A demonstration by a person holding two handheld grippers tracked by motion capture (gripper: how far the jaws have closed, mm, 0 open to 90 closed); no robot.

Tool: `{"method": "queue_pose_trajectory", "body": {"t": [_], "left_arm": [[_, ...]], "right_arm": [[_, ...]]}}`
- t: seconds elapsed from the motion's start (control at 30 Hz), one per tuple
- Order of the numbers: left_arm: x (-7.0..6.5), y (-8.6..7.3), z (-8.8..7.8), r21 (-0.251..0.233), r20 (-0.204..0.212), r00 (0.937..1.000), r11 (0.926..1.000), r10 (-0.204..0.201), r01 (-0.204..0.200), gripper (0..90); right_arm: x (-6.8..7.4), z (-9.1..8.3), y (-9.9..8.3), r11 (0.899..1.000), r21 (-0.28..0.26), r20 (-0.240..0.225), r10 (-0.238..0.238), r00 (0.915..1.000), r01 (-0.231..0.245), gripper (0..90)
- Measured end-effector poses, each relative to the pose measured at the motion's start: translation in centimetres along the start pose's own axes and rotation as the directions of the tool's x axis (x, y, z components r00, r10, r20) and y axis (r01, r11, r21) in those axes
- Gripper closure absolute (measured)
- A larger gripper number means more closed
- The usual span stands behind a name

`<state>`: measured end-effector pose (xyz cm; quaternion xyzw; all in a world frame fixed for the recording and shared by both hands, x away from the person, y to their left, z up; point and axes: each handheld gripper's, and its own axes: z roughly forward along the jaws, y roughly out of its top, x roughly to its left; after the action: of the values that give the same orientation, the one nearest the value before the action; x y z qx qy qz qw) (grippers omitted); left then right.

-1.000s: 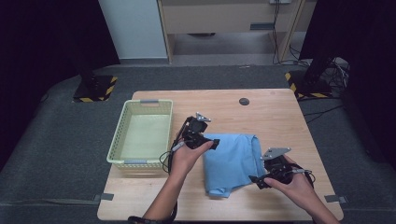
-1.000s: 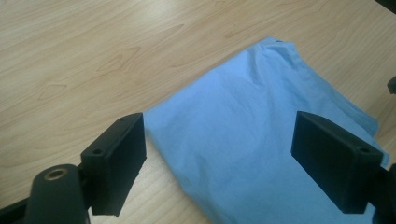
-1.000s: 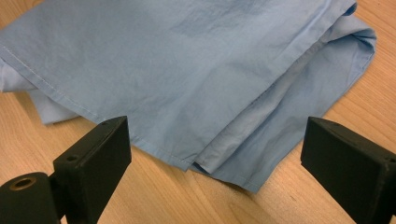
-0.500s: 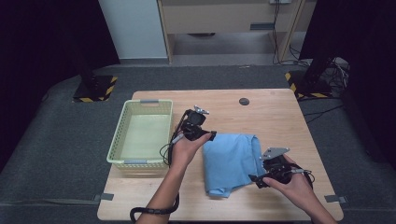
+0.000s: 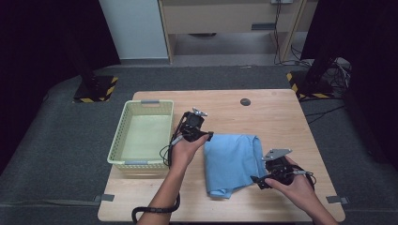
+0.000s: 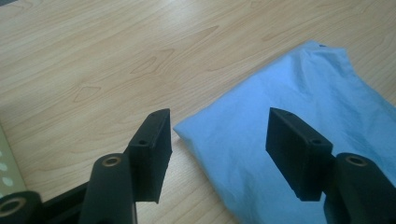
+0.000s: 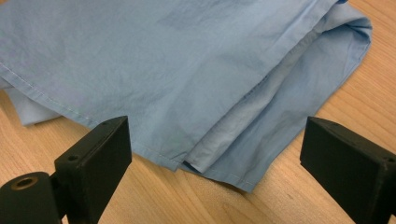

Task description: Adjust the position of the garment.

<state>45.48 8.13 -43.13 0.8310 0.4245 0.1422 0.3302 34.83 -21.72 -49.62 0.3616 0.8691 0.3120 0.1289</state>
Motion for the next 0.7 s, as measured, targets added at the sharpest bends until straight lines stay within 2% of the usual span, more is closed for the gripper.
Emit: {"method": "queue_pose_trajectory", "body": {"t": [0.27, 0.7], "left_arm": [[0.0, -0.5, 1.2, -0.004, -0.011, 0.9999, 0.9999, -0.012, 0.012, 42.3], [0.9, -1.8, 3.7, 0.024, -0.025, 0.9987, 0.9987, -0.044, 0.045, 41.4]], "right_arm": [[-0.3, 0.2, -0.7, 1.000, -0.011, -0.001, 0.027, 0.9996, -0.027, 8.0], [-1.1, 0.2, -2.2, 0.997, -0.025, 0.005, 0.079, 0.9969, -0.079, 6.6]]}}
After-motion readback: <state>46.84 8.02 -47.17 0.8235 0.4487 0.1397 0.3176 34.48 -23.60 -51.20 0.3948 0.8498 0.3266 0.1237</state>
